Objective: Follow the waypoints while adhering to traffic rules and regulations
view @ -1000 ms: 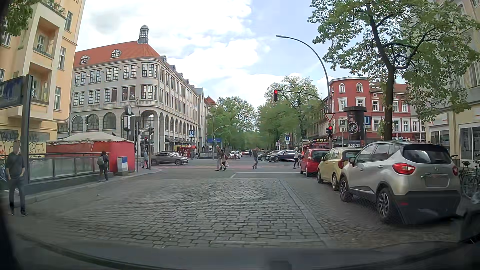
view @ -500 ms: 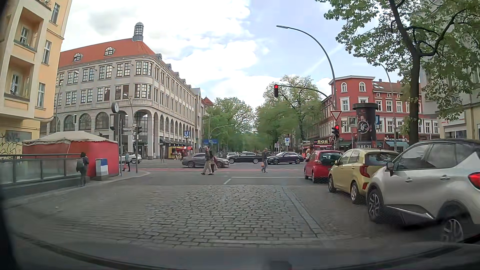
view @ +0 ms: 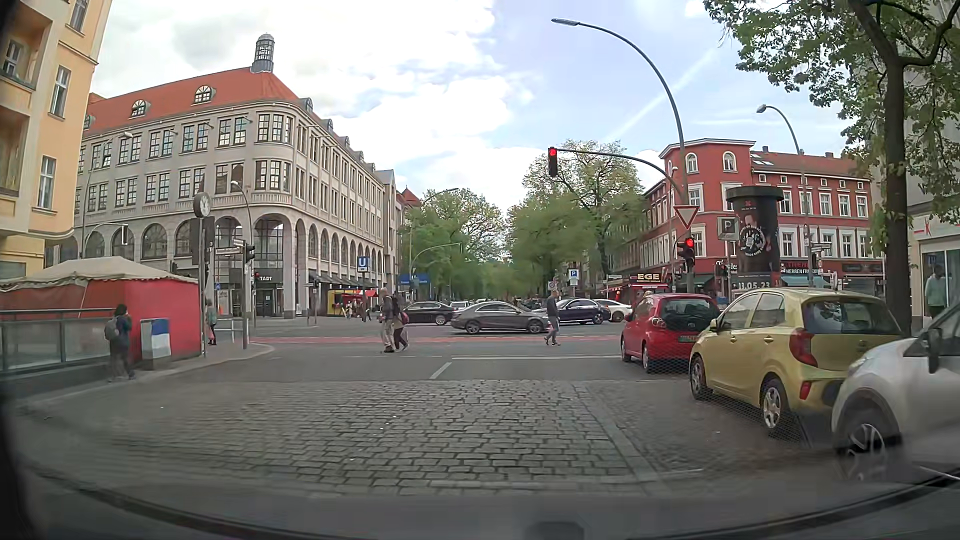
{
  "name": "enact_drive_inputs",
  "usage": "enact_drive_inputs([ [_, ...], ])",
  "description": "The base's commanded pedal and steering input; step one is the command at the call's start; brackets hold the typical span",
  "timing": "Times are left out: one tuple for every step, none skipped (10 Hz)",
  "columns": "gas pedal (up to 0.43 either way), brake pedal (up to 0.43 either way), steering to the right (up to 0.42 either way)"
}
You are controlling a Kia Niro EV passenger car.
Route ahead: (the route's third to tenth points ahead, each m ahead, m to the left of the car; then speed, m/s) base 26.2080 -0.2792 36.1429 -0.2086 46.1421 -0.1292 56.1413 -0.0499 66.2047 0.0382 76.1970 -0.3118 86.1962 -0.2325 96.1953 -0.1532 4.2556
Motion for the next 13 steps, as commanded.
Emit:
enact_drive_inputs([
  [0.000, 0.213, 0.006],
  [0.000, 0.213, 0.005],
  [0.000, 0.213, 0.002],
  [0.000, 0.213, 0.000],
  [0.000, 0.220, 0.000],
  [0.000, 0.213, 0.000],
  [0.000, 0.213, 0.000],
  [0.000, 0.207, -0.001],
  [0.000, 0.207, -0.004],
  [0.000, 0.207, -0.004],
  [0.000, 0.189, 0.000],
  [0.000, 0.183, 0.000],
  [0.000, 0.177, -0.001],
])
